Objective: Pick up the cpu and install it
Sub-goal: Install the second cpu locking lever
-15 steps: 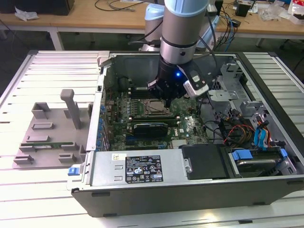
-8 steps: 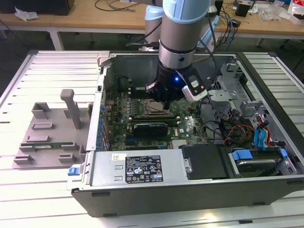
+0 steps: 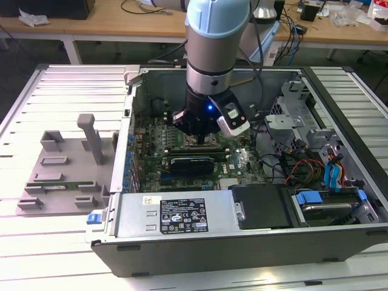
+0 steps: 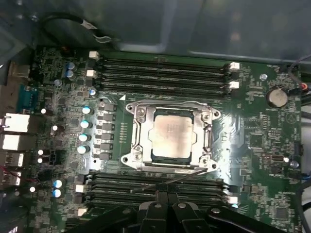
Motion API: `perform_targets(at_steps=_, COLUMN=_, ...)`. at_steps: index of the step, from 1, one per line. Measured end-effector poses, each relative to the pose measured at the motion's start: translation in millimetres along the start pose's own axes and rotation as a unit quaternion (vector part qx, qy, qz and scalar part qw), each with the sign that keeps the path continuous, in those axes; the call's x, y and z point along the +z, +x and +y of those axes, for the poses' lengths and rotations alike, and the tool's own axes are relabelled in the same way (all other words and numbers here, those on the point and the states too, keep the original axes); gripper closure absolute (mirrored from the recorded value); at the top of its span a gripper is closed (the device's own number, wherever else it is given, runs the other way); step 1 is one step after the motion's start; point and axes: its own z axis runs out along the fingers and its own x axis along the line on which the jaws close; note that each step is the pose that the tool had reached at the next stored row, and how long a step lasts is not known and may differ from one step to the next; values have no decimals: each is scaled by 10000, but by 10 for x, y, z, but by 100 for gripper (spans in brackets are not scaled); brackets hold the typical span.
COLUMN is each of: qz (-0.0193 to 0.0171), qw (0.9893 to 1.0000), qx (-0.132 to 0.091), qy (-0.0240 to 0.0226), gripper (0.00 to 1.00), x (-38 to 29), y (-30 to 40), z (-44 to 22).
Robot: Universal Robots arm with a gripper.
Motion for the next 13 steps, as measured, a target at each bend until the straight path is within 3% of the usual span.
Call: perform_targets(at_steps=13, qz=0, qw=10000, qx=0, qy=-1, gripper=89, x=198, y=101, z=-16)
